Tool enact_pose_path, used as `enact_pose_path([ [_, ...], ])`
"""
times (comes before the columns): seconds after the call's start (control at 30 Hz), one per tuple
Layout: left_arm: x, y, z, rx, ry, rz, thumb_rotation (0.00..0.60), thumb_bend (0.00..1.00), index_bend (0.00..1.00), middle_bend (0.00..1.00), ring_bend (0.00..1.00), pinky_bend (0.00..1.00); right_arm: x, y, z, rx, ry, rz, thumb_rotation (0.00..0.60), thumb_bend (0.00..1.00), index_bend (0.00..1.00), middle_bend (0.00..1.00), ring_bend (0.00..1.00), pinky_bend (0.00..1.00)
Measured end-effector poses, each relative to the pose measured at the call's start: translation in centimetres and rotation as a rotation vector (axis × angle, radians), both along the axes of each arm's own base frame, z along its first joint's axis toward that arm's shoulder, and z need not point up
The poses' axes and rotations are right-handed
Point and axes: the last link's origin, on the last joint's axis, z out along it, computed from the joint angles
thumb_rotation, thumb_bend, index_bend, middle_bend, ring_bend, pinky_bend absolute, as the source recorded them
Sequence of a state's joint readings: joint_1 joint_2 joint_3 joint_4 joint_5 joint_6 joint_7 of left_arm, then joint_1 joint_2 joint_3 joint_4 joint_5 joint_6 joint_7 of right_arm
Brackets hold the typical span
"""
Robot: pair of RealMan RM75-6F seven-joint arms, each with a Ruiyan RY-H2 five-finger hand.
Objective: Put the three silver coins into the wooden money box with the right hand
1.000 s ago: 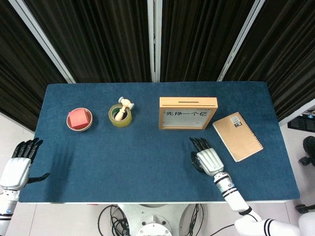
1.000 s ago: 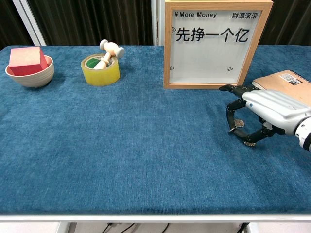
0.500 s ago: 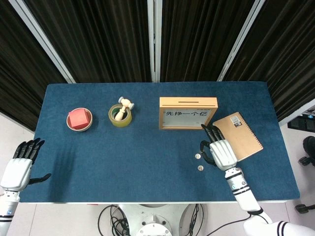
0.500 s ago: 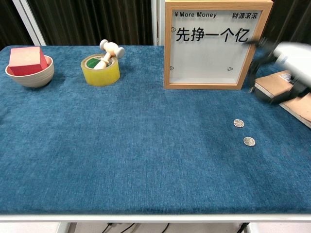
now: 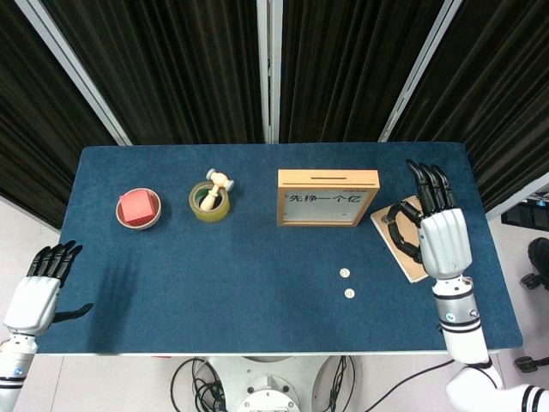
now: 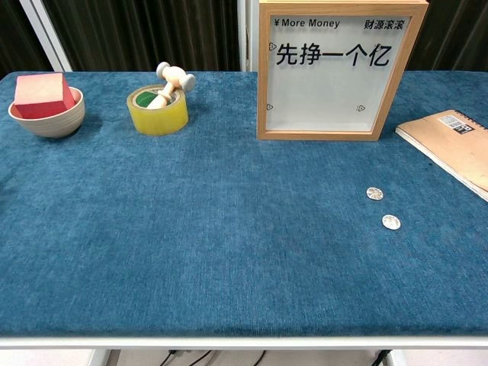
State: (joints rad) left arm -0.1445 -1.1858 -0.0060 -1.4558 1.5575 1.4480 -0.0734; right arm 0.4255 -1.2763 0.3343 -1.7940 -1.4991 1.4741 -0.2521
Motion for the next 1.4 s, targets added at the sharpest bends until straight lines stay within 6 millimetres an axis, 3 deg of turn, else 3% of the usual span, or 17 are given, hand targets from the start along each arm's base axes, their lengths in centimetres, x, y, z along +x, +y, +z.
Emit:
enact_pose_path([
  [0.33, 0.2, -0.3, 0.1, 0.003, -0.002, -0.004, 0.549, 0.03, 0.01, 0.00, 0.00, 0.00, 4.7, -6.6, 0.9, 0.050, 0.073, -0.124, 0.600, 0.38, 0.74, 0.04, 0.00, 0.00],
  [0.6, 0.1, 0.0, -0.1, 0.003, -0.004, -0.005, 0.547, 0.03, 0.01, 0.00, 0.00, 0.00, 6.7, -10.4, -0.8, 0.174, 0.142, -0.245, 0.600, 0.43, 0.74, 0.04, 0.00, 0.00],
  [0.9, -0.1, 0.2, 0.0, -0.003, 0.003, 0.004, 0.547, 0.03, 0.01, 0.00, 0.00, 0.00, 7.5, -12.1, -2.0, 0.324, 0.115, -0.367, 0.600, 0.44, 0.74, 0.04, 0.00, 0.00],
  [1.4, 0.0, 0.4, 0.0, -0.008, 0.007, 0.007, 0.549, 0.03, 0.01, 0.00, 0.00, 0.00, 7.9, -12.9, -3.2, 0.404, 0.116, -0.448, 0.600, 0.44, 0.75, 0.03, 0.00, 0.00],
])
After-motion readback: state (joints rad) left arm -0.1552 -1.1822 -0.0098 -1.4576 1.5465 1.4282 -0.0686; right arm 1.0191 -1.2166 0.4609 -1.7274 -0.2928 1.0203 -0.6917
